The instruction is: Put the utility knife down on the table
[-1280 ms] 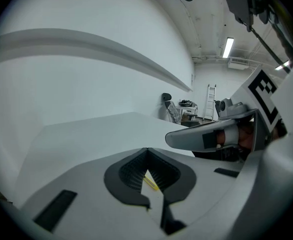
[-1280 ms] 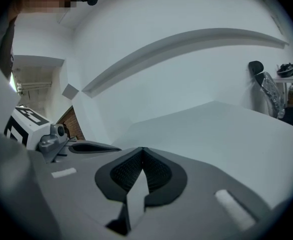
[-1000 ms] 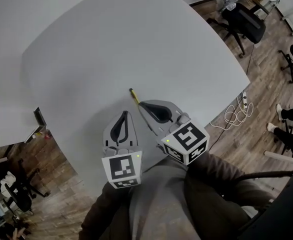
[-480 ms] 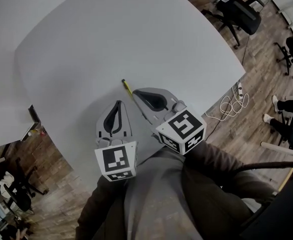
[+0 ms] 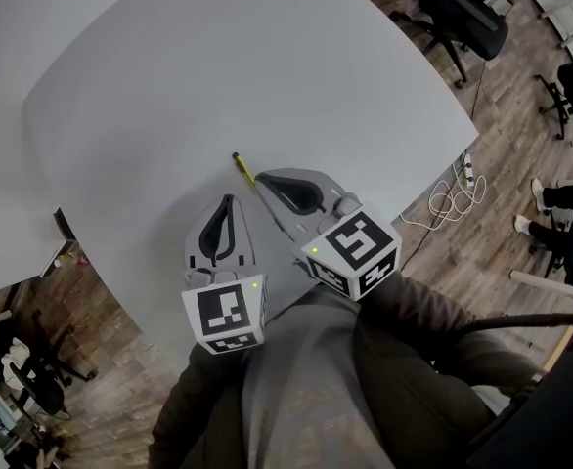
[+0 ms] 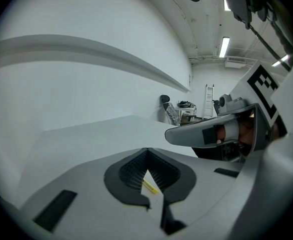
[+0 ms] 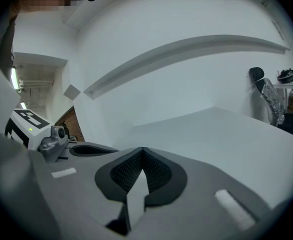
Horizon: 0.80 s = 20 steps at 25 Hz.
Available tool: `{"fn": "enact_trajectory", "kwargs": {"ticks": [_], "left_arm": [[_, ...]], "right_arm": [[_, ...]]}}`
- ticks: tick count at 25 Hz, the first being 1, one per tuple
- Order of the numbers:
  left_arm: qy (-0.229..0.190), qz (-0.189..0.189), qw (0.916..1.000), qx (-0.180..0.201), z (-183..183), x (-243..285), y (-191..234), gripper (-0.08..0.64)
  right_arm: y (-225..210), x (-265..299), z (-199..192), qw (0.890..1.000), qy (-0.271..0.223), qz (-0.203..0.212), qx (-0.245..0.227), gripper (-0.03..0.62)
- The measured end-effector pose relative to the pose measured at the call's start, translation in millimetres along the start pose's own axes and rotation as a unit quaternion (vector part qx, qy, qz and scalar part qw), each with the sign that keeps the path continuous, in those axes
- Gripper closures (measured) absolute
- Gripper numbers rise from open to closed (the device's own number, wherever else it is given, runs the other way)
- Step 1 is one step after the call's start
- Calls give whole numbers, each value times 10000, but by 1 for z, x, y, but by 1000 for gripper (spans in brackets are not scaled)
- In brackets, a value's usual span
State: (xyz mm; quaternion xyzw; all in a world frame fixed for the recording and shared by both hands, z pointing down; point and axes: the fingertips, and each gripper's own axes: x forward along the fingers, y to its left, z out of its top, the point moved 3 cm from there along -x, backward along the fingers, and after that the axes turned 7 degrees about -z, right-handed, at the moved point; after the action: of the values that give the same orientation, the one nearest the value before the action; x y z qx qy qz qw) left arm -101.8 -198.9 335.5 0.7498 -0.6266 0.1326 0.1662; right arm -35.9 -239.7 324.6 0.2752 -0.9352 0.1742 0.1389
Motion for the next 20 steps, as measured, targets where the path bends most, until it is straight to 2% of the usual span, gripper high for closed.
{"fn": "enact_trajectory", "kwargs": {"ticks": [9,12,15,20], "left_arm": [[78,-125,9999,-54,-4,21,11,557],[131,-36,9999,-78,-8,29,30,557],[202,47,9998,-35,-6,26,30,557],[68,-98,9999,-89,-19,40,27,557]], "right_arm": [[-12,19,-5,9999,136,-74,-18,591],[-14,43,-7,9999,147,-11,19,591],[-9,46,-3,9998,143,129,51,591],[-12,51,-10,9998,171,86,-70,591]]}}
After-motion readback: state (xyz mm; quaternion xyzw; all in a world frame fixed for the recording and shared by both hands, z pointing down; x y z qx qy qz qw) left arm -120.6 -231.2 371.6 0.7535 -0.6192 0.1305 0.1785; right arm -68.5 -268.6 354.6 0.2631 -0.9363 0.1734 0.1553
